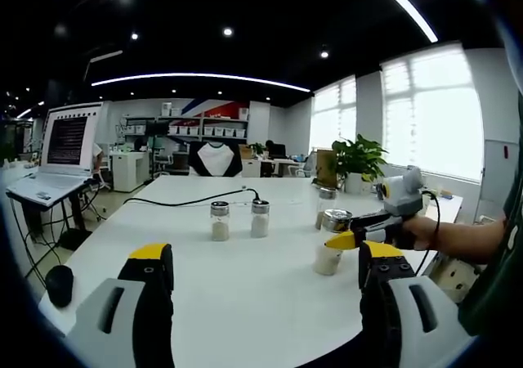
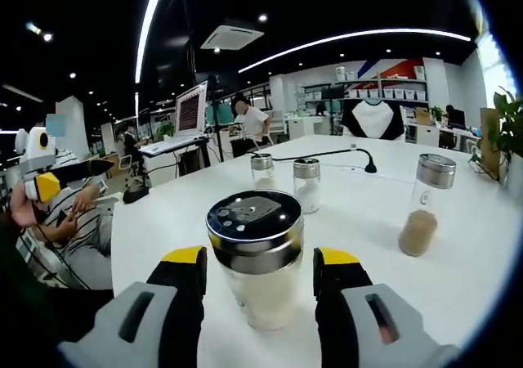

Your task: Rotate the seasoning bottle until the label or dispensing opening points toward the visible target arrow and the bottle remains upright within the marked orientation range

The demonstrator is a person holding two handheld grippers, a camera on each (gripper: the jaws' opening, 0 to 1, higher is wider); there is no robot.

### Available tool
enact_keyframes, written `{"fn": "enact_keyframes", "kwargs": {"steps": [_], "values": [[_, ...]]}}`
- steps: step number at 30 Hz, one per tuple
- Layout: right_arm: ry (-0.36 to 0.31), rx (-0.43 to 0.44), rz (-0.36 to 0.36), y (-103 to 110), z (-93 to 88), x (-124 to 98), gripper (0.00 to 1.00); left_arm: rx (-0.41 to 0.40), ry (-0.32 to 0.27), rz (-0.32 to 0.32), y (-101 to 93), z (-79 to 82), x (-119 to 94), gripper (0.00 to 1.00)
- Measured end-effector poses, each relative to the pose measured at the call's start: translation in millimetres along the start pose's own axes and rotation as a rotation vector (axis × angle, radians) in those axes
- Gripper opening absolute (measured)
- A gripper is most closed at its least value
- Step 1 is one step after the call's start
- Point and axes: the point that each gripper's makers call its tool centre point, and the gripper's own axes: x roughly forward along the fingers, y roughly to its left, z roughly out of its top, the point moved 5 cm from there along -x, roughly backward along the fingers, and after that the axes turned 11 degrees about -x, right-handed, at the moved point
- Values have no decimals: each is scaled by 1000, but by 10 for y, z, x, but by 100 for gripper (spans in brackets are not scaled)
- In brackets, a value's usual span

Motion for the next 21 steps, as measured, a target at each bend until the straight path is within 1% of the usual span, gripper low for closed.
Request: {"fn": "enact_keyframes", "kwargs": {"steps": [9, 12, 15, 21], "values": [[11, 25, -25, 3, -31, -170, 53, -1, 8, -13, -46, -20, 40, 99], [-4, 29, -47, -12, -11, -245, 54, 0, 10, -15, -52, -16, 43, 99], [-9, 33, -65, -43, 0, -356, 54, 5, 8, -13, -50, -1, 38, 99], [-3, 48, -94, -124, -38, -553, 55, 3, 4, -11, -43, 20, 43, 99]]}}
